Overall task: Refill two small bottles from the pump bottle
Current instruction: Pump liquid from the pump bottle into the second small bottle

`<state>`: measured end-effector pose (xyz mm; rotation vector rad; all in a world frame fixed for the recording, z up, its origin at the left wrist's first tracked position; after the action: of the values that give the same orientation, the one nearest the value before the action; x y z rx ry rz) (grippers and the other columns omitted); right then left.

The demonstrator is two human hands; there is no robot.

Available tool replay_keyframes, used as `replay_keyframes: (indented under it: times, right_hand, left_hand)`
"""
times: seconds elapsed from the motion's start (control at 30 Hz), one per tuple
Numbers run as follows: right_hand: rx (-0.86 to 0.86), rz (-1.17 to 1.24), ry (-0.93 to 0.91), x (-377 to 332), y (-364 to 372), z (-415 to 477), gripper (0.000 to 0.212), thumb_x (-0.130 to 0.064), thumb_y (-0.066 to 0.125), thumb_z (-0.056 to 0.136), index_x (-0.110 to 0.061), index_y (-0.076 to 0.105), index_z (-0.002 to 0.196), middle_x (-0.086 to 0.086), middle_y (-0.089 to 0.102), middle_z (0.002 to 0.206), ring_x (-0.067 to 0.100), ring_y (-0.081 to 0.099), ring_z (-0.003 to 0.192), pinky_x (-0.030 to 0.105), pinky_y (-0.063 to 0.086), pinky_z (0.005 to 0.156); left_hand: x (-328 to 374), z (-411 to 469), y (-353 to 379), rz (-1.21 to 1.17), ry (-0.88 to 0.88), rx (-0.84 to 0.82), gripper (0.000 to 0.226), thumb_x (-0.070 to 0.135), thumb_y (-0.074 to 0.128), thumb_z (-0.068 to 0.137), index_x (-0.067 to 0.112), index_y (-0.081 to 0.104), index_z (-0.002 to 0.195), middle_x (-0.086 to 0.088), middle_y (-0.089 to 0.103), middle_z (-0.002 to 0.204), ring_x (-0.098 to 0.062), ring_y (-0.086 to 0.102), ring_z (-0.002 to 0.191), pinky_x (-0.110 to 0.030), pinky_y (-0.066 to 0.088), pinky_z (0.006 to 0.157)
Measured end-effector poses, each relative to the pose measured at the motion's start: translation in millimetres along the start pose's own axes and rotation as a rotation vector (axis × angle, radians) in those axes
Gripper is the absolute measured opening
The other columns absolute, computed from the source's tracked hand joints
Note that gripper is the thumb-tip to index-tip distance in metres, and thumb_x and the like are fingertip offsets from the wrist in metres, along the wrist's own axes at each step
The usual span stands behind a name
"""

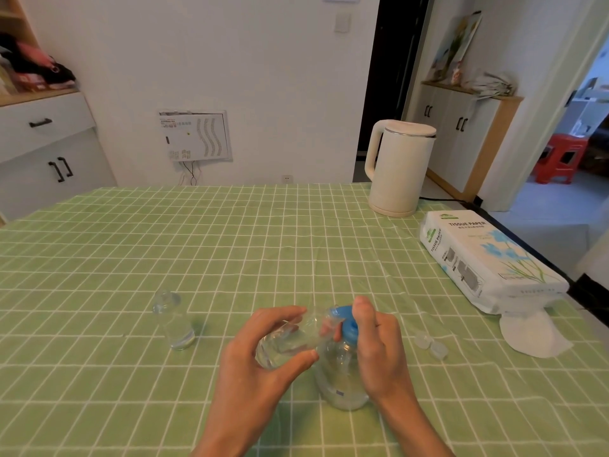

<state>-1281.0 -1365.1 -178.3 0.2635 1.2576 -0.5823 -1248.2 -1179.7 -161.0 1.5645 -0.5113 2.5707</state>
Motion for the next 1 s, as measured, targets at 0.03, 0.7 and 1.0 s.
replay_keyframes:
  times: [0.03, 0.7, 1.0]
  right_hand:
    - [0.003, 0.005, -0.007, -0.3, -0.2, 0.0, 0.066, -0.065, 0.033, 0.095, -0.026, 0.066, 0.053, 0.009, 0.077, 0.07, 0.031, 0.074, 0.071, 0.051, 0.056, 0.079]
    - [-0.001, -0.023, 0.014, 2.4, -0.4, 0.1, 0.067, -0.067, 0.032, 0.095, -0.028, 0.066, 0.053, 0.006, 0.078, 0.071, 0.037, 0.072, 0.072, 0.059, 0.056, 0.08]
    - [-0.024, -0.031, 0.007, 2.0, 0.2, 2.2, 0.068, -0.058, 0.036, 0.092, -0.01, 0.072, 0.058, 0.009, 0.074, 0.065, 0.032, 0.069, 0.067, 0.051, 0.056, 0.076]
  left_hand:
    - [-0.1, -0.1, 0.1, -0.002, -0.001, 0.002, 0.048, 0.032, 0.096, 0.069, 0.042, 0.075, 0.111, 0.014, 0.077, 0.113, -0.005, 0.071, 0.111, -0.006, 0.047, 0.094]
    - [-0.1, -0.1, 0.7, -0.021, -0.013, -0.003, 0.046, 0.036, 0.087, 0.068, 0.045, 0.074, 0.111, 0.016, 0.077, 0.113, -0.004, 0.071, 0.112, -0.007, 0.046, 0.096]
    - [-1.5, -1.7, 0.0, 0.006, -0.028, -0.003, 0.046, 0.033, 0.088, 0.069, 0.043, 0.074, 0.112, 0.016, 0.077, 0.114, -0.006, 0.07, 0.114, -0.007, 0.046, 0.097]
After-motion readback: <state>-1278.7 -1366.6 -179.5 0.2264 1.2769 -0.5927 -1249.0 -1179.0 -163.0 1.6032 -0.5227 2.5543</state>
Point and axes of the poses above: each hand's wrist, its own z-axis towards the middle knuckle, its own y-axis out of the palm, x = y × z, the point moved 6 cm from there along z, towards the middle knuckle
